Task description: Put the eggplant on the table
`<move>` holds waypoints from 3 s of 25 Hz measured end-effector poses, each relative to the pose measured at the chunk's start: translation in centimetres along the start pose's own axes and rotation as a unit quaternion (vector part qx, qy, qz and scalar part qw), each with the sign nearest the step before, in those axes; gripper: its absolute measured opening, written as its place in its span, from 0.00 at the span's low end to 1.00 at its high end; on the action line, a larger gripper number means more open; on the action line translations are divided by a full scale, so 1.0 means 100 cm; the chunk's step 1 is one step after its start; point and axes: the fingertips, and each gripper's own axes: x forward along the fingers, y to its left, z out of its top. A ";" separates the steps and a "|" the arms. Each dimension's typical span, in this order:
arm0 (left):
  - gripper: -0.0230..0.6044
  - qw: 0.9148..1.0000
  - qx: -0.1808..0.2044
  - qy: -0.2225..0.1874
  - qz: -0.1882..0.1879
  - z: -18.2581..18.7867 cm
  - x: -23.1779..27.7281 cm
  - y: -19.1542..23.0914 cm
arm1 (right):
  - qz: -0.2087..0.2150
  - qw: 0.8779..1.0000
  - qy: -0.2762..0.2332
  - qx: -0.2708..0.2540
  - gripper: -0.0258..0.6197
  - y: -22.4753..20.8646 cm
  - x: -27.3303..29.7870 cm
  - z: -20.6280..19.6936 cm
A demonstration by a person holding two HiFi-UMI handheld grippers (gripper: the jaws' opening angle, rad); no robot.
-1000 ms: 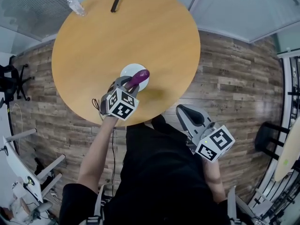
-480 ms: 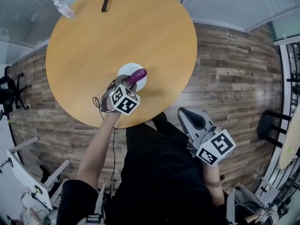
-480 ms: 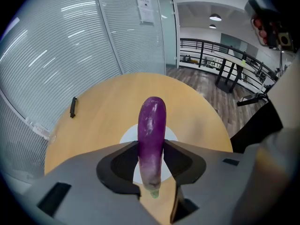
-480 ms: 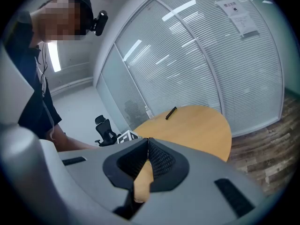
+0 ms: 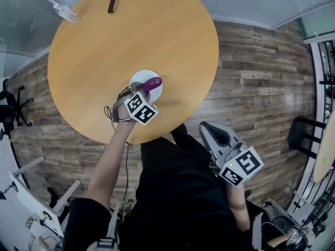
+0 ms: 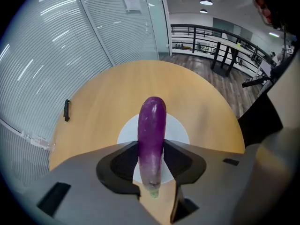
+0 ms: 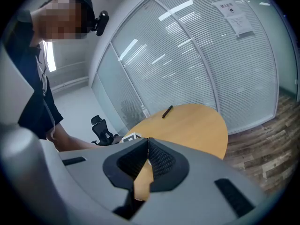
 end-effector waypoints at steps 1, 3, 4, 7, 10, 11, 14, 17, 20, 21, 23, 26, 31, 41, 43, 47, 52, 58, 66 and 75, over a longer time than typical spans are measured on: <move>0.33 1.000 0.004 0.004 0.000 -0.001 0.002 0.000 | -0.001 1.000 0.000 0.000 0.07 -0.001 0.000 0.000; 0.33 1.000 0.012 0.012 0.000 -0.002 0.004 0.000 | -0.004 1.000 0.000 0.001 0.07 -0.002 -0.001 0.001; 0.33 1.000 0.016 0.016 0.001 -0.002 0.004 0.000 | -0.004 1.000 -0.001 0.001 0.07 -0.002 -0.001 0.001; 0.33 0.999 0.023 0.024 0.001 -0.002 0.007 0.000 | -0.007 1.000 -0.001 0.003 0.07 -0.003 -0.001 0.001; 0.33 0.999 0.025 0.028 0.001 -0.002 0.012 0.000 | -0.007 1.000 -0.001 0.004 0.07 -0.004 0.000 0.000; 0.33 0.999 0.026 0.029 0.001 -0.002 0.013 0.000 | -0.008 1.000 0.000 0.004 0.07 -0.004 0.000 -0.001; 0.33 0.999 0.027 0.032 0.003 -0.002 0.015 0.000 | -0.010 1.000 0.000 0.007 0.07 -0.006 -0.001 -0.002; 0.33 0.999 0.026 0.033 0.006 -0.002 0.016 0.001 | -0.012 1.000 -0.002 0.008 0.07 -0.007 -0.002 -0.001; 0.33 0.999 0.029 0.036 0.008 -0.002 0.017 0.001 | -0.012 1.000 -0.003 0.010 0.07 -0.008 -0.002 -0.001; 0.33 0.999 0.030 0.036 0.008 -0.003 0.018 0.001 | -0.012 1.000 -0.003 0.010 0.07 -0.008 -0.001 -0.002; 0.33 0.999 0.035 0.039 0.010 -0.004 0.019 0.002 | -0.012 1.000 -0.002 0.008 0.07 -0.007 -0.001 -0.003; 0.34 0.998 0.045 0.047 0.016 -0.008 0.020 0.002 | -0.011 1.000 -0.002 0.008 0.07 -0.007 -0.001 -0.003; 0.37 0.998 0.043 0.052 0.017 -0.010 0.022 0.004 | -0.014 1.000 -0.004 0.012 0.07 -0.010 -0.003 -0.003; 0.39 0.997 0.040 0.057 0.016 -0.008 0.022 0.004 | -0.012 1.000 -0.006 0.012 0.07 -0.013 -0.004 -0.001; 0.39 0.997 0.040 0.058 0.018 -0.009 0.020 0.005 | -0.011 1.000 -0.008 0.013 0.07 -0.012 -0.005 -0.001; 0.39 0.997 0.043 0.061 0.023 -0.008 0.017 0.008 | -0.008 1.000 -0.010 0.012 0.07 -0.013 -0.005 0.001; 0.39 0.997 0.039 0.058 0.035 -0.006 0.003 0.011 | 0.003 1.000 -0.021 0.011 0.07 -0.014 -0.006 0.006; 0.39 0.997 0.027 0.050 0.052 0.004 -0.018 0.013 | 0.018 0.999 -0.028 0.003 0.07 -0.020 -0.011 0.013; 0.32 0.996 -0.012 0.019 0.081 0.020 -0.061 0.013 | 0.044 0.999 -0.029 -0.005 0.07 -0.030 -0.018 0.018; 0.16 0.993 -0.059 -0.034 0.101 0.035 -0.115 0.003 | 0.081 0.996 -0.035 -0.020 0.07 -0.034 -0.012 0.030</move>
